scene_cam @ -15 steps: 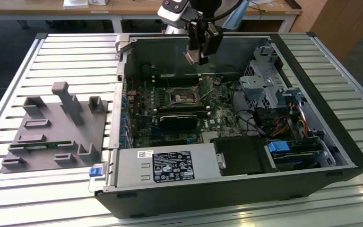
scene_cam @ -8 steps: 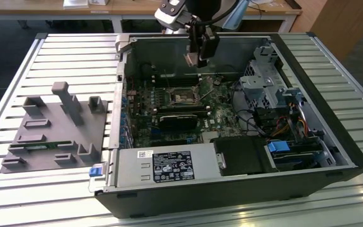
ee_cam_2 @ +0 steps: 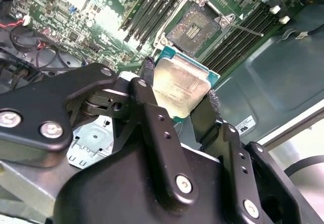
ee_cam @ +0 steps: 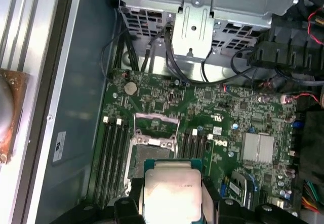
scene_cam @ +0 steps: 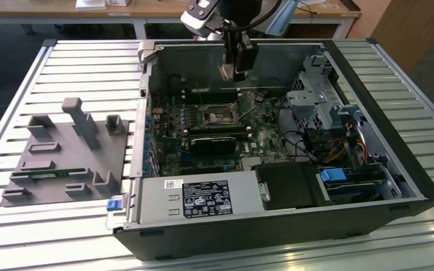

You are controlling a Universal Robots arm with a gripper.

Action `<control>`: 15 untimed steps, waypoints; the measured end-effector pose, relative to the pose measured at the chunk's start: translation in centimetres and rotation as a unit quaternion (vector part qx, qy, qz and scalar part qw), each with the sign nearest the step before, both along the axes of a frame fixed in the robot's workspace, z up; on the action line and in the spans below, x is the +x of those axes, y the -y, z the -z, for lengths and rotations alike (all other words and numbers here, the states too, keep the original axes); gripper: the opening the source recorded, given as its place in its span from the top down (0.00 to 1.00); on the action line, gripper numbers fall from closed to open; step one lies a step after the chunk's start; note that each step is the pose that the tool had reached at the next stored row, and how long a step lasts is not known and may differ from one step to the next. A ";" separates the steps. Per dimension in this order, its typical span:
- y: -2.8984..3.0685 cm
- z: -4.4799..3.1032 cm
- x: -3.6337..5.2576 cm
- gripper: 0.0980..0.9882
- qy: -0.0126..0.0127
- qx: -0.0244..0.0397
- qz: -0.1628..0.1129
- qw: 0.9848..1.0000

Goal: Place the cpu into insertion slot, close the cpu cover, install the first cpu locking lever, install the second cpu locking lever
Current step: 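Place the cpu into insertion slot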

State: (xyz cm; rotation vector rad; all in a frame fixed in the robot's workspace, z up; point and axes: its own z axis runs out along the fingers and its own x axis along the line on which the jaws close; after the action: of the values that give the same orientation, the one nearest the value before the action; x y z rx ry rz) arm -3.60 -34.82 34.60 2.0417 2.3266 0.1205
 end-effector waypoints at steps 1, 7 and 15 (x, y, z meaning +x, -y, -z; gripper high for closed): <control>0.00 0.04 0.00 0.50 0.000 0.000 0.000 1.000; 0.00 0.33 0.00 0.50 -0.002 0.000 0.000 1.000; 0.00 0.68 0.00 0.50 -0.004 0.000 0.000 1.000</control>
State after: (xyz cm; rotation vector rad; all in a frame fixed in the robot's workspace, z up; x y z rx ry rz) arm -3.61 -34.82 33.92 2.0469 2.3303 0.1126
